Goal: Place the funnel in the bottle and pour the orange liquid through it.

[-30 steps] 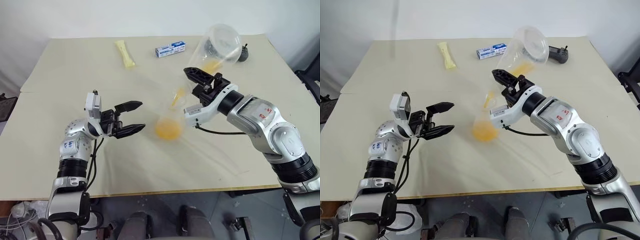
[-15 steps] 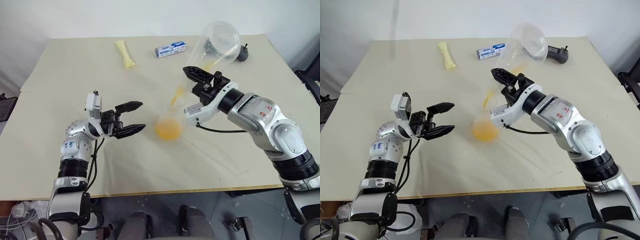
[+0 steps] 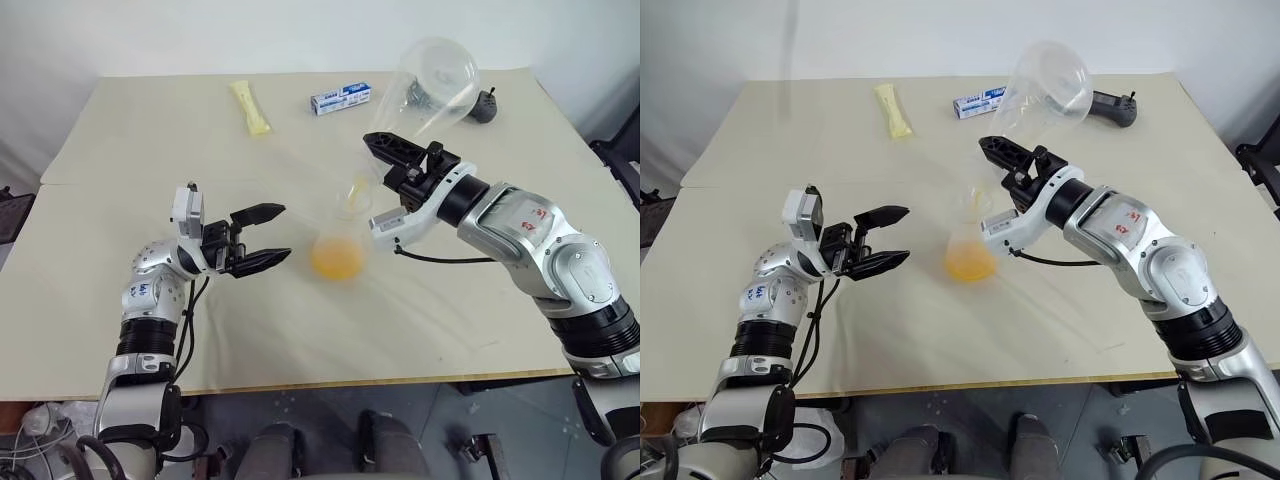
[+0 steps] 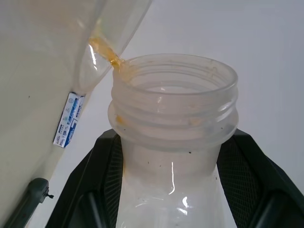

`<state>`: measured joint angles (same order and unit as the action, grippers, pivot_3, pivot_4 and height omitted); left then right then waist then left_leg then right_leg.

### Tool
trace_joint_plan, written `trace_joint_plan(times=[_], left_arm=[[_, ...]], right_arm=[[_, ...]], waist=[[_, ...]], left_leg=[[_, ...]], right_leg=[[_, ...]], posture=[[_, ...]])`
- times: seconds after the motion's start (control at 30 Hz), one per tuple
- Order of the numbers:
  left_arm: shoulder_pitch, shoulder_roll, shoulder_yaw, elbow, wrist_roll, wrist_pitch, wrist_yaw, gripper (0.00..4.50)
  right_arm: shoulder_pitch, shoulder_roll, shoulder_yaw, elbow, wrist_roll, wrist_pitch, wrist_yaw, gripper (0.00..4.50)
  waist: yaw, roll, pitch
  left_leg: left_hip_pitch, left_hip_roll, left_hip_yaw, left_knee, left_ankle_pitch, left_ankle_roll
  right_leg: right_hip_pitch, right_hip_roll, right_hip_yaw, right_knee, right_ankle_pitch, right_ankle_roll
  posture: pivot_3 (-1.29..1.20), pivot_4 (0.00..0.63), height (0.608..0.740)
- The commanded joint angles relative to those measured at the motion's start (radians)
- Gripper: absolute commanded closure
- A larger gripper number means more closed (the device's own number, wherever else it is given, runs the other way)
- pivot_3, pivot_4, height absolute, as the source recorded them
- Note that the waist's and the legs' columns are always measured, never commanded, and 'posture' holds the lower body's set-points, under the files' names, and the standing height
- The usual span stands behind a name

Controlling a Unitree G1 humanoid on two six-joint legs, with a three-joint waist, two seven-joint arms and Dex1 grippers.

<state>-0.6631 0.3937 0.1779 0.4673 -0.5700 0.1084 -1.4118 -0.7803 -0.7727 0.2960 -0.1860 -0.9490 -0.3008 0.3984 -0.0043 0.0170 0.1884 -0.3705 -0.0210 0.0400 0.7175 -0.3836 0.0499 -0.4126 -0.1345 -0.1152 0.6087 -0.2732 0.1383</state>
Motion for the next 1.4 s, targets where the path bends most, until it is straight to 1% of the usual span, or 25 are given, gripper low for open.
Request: trace_joint_plan(times=[0.03, 0.67, 0.87, 1.0, 1.07, 1.17, 1.27, 1.37, 1.4], left_arm=[[-0.022, -0.003, 0.012, -0.015, -0.018, -0.014, -0.004, 0.00], [-0.031, -0.002, 0.011, 0.004, -0.015, -0.019, -0.008, 0.00], [-0.036, 0.000, 0.005, 0.016, -0.005, -0.025, -0.005, 0.00], [-0.039, 0.008, -0.008, 0.026, 0.027, -0.031, 0.018, 0.00], [-0.038, 0.008, -0.009, 0.027, 0.038, -0.038, 0.028, 0.00], [-0.037, 0.005, -0.008, 0.019, 0.038, -0.038, 0.036, 0.00], [-0.036, 0.006, -0.007, 0.013, 0.036, -0.038, 0.033, 0.00], [-0.034, 0.015, -0.006, 0.002, 0.028, -0.029, 0.020, 0.00], [-0.037, 0.017, -0.006, 0.000, 0.027, -0.025, 0.018, 0.00]], right_arm=[[-0.032, -0.014, -0.054, -0.011, 0.008, -0.010, -0.021, 2.10], [-0.054, -0.026, -0.049, 0.011, -0.009, -0.068, -0.042, 2.10], [-0.054, -0.012, -0.052, 0.011, 0.004, -0.065, -0.031, 2.10], [-0.031, 0.038, -0.087, 0.006, 0.105, 0.014, 0.020, 2.10], [-0.016, 0.046, -0.098, -0.002, 0.141, 0.030, 0.047, 2.10], [0.007, 0.070, -0.128, -0.020, 0.209, 0.082, 0.081, 2.10], [0.020, 0.117, -0.165, -0.040, 0.298, 0.167, 0.120, 2.10], [0.017, 0.219, -0.248, -0.060, 0.449, 0.387, 0.179, 2.10], [0.016, 0.253, -0.286, -0.063, 0.524, 0.457, 0.199, 2.10]], waist=[[0.000, 0.000, 0.000], [0.000, 0.000, 0.000], [0.000, 0.000, 0.000], [-0.001, 0.000, 0.000], [0.001, 0.000, 0.000], [0.002, 0.000, 0.000], [-0.001, 0.000, 0.000], [-0.001, 0.000, 0.000], [-0.001, 0.000, 0.000]], left_leg=[[0.000, 0.000, 0.000, 0.000, 0.000, 0.000], [0.000, 0.000, 0.000, 0.000, 0.000, 0.000], [0.000, 0.000, 0.000, 0.000, 0.000, 0.000], [0.000, 0.000, 0.000, 0.000, 0.000, 0.000], [0.000, 0.000, 0.000, 0.000, 0.000, 0.000], [0.000, 0.000, -0.001, 0.000, 0.000, 0.000], [0.000, 0.000, 0.000, 0.000, 0.000, 0.000], [0.000, 0.001, 0.000, 0.000, 0.000, 0.000], [0.000, 0.001, -0.001, 0.000, 0.000, 0.000]], right_leg=[[0.000, 0.000, 0.000, 0.000, 0.000, 0.000], [0.000, 0.000, 0.000, 0.000, 0.000, 0.000], [0.000, 0.000, 0.000, 0.000, 0.000, 0.000], [0.000, 0.000, 0.000, 0.000, 0.000, 0.000], [0.000, 0.000, 0.000, 0.000, 0.000, 0.000], [0.001, 0.000, -0.001, 0.000, 0.000, 0.000], [0.000, 0.000, -0.001, 0.000, 0.000, 0.000], [0.000, 0.000, -0.001, 0.000, 0.000, 0.000], [0.001, 0.000, -0.001, 0.000, 0.000, 0.000]], posture=[[0.00, 0.150, 0.740], [0.00, 0.150, 0.740], [0.00, 0.150, 0.740], [0.00, 0.150, 0.740], [0.00, 0.150, 0.740], [0.00, 0.150, 0.740], [0.00, 0.150, 0.740], [0.00, 0.150, 0.740], [0.00, 0.150, 0.740]])
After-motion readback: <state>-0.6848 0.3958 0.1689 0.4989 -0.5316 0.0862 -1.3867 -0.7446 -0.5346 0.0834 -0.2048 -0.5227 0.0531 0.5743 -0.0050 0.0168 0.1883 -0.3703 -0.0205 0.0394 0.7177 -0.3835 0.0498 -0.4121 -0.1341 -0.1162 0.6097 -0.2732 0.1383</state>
